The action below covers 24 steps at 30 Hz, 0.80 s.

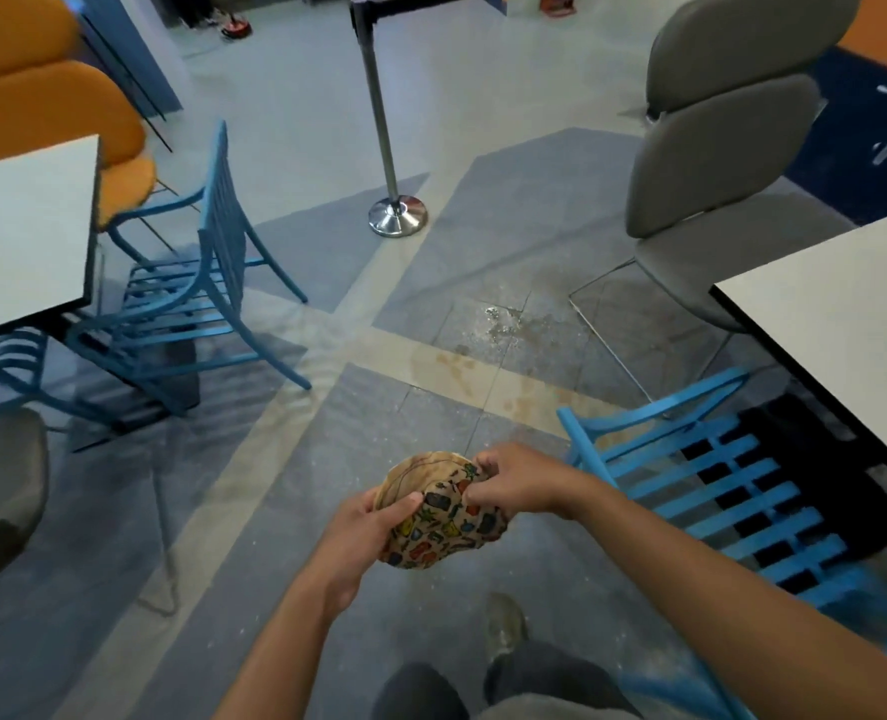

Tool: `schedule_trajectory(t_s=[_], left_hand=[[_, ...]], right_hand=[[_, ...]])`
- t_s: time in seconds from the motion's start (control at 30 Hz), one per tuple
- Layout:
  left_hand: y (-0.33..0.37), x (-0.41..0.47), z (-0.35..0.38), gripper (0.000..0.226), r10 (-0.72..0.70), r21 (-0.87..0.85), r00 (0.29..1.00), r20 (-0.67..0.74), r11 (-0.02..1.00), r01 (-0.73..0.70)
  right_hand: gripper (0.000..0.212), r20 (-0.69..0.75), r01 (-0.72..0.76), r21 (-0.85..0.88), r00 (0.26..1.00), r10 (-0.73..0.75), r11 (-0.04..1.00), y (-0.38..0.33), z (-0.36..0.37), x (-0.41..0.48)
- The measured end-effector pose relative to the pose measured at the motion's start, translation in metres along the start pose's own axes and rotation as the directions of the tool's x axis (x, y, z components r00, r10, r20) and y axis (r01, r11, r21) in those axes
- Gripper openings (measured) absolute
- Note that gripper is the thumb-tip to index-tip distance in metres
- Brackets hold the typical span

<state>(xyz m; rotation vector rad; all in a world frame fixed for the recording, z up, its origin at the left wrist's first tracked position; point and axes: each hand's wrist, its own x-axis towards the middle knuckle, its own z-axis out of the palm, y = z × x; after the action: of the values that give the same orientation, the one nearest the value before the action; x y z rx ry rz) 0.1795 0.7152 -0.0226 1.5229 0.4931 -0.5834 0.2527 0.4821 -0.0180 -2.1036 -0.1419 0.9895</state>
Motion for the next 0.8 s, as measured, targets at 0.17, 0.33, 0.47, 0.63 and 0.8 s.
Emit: schedule_trajectory(t_s=[0.17,0.33,0.47,0.63,0.8], left_hand=[[0.033,0.062,-0.023,0.022,-0.044,0.042,0.998,0.033,0.998,0.043],[0.064,0.136,-0.047,0.019,-0.1,0.113,0.983,0.155,0.99,0.083],[0.105,0.195,-0.071,0.014,-0.111,0.263,0.95,0.293,0.964,0.032],[0.16,0.262,-0.109,0.014,-0.197,0.465,0.879,0.435,0.885,-0.032],[0.204,0.321,-0.127,0.009,-0.24,0.599,0.856,0.458,0.795,-0.098]], right_hand=[[0.037,-0.005,-0.051,-0.005,0.999,0.051,0.999,-0.018,-0.027,0.058],[0.038,-0.073,-0.154,0.043,0.985,0.157,0.987,-0.017,-0.039,0.102],[0.033,-0.154,-0.219,0.188,0.956,0.249,0.957,-0.027,-0.047,0.138],[0.034,-0.237,-0.271,0.404,0.892,0.386,0.874,-0.058,-0.041,0.175],[0.027,-0.285,-0.261,0.534,0.84,0.462,0.804,-0.084,-0.037,0.216]])
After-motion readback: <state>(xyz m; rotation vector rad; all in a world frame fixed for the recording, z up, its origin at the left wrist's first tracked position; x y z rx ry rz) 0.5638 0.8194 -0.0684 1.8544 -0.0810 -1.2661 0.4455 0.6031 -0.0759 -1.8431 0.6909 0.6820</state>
